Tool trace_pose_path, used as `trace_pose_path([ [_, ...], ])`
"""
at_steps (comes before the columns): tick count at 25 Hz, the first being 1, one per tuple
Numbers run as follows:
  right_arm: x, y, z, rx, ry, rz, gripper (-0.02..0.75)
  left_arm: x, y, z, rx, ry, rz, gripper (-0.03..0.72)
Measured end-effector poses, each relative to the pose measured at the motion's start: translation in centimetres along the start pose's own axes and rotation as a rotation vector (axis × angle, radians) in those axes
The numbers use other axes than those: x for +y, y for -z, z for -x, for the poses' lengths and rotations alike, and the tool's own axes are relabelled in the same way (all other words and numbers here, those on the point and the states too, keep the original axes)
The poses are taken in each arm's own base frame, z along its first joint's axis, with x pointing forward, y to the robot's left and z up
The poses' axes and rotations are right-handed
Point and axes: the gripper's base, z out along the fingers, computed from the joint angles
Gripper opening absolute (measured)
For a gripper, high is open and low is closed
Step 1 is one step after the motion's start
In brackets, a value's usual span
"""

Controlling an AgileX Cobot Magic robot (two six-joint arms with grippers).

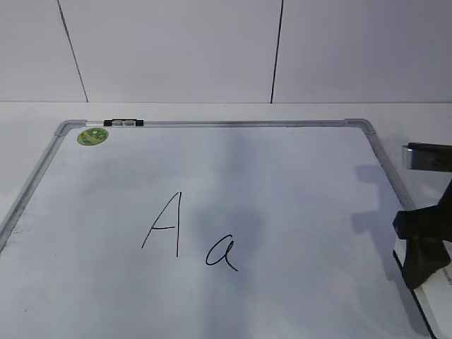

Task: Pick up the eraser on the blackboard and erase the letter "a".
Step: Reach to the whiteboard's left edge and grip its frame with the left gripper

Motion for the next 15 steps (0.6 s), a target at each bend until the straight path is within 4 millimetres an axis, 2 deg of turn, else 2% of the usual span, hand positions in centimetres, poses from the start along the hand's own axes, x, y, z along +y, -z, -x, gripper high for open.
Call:
trace_pose_path([
  [7,0.2,2.1,-0.2,-0.009,0.009,0.005,0.550,0.5,-3.8,2.8,0.093,0.015,-0.002,0.245],
  [15,0.3,3.8,-0.6,-0.059,0.016,0.016,0.550,1.1,-8.6,3.2,0.197,0.034,0.002,0.245],
])
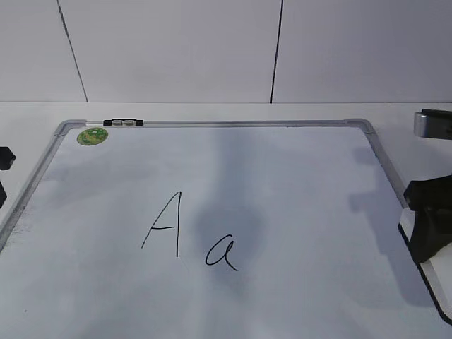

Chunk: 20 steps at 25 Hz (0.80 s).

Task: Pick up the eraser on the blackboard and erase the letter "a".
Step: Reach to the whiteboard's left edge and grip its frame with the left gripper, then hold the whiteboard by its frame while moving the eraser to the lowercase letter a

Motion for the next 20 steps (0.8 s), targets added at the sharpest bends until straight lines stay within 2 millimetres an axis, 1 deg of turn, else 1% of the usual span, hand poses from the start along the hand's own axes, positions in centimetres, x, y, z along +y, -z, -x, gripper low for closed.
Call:
trace_pose_path([
  [4,0.0,0.1,-0.1,-0.005,0.001,0.001,0.550,0.2,-1.7,0.3,0.030,0.007,0.002,0.245],
  [11,0.0,0.2,-0.1,-0.002,0.001,0.001,0.550,0.4,-3.1,0.7,0.037,0.012,0.006,0.245],
  [15,0.0,0.2,-0.1,-0.002,0.001,0.001,0.550,0.5,-3.5,1.2,0.041,0.012,0.006,0.245],
  [20,0.1,0.2,-0.2,-0.001,0.003,0.007,0.550,0.6,-3.4,1.2,0.039,0.002,0.017,0.245],
])
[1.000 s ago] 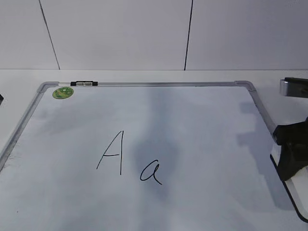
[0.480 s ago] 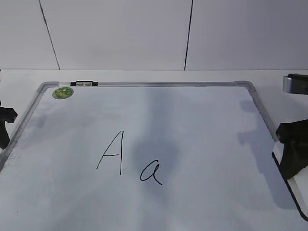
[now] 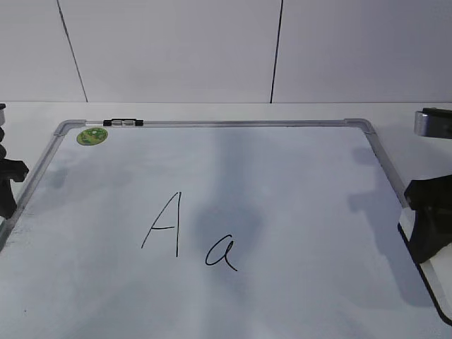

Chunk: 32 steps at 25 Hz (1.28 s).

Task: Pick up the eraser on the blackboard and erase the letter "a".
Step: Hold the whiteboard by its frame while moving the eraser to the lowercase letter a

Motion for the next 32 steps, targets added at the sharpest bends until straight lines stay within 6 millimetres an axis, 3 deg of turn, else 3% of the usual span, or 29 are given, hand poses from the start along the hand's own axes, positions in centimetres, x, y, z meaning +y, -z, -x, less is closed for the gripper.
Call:
trace_pose_path([
  [17,0.2,0.0,0.0,0.005,0.011,0.027,0.550,0.0,0.0,-0.3,0.033,0.002,0.001,0.245],
  [32,0.2,0.0,0.0,0.005,0.014,0.027,0.550,0.2,-1.7,-0.4,0.104,0.014,0.000,0.245],
])
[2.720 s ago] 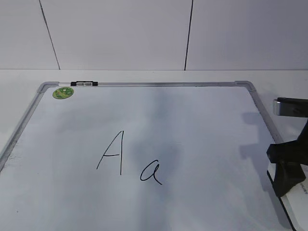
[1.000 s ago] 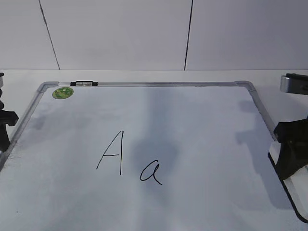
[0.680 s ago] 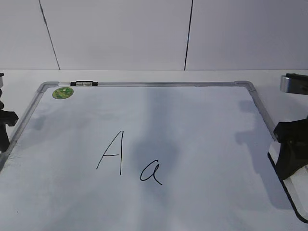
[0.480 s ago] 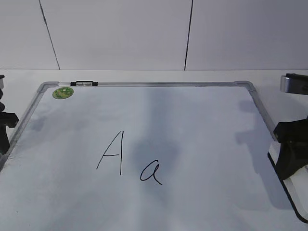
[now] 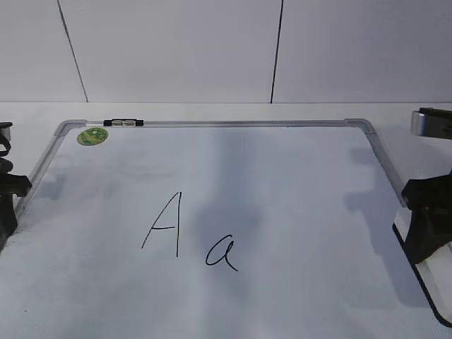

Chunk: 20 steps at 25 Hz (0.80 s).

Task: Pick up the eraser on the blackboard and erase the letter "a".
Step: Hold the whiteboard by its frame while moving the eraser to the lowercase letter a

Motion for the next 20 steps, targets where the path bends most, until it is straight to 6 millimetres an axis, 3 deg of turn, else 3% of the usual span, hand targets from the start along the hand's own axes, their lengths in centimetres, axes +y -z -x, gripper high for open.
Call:
trace_pose_path([
  [9,0.00,0.00,0.00,0.000,0.002,0.000,0.550,0.01,-0.12,0.14,0.004,0.000,0.000,0.232],
  [17,0.00,0.00,0.00,0.000,0.002,0.000,0.550,0.00,-0.11,0.14,0.004,0.001,-0.002,0.070],
  [20,0.00,0.00,0.00,0.000,0.004,0.000,0.550,0.00,-0.11,0.14,0.004,0.005,-0.002,0.046],
])
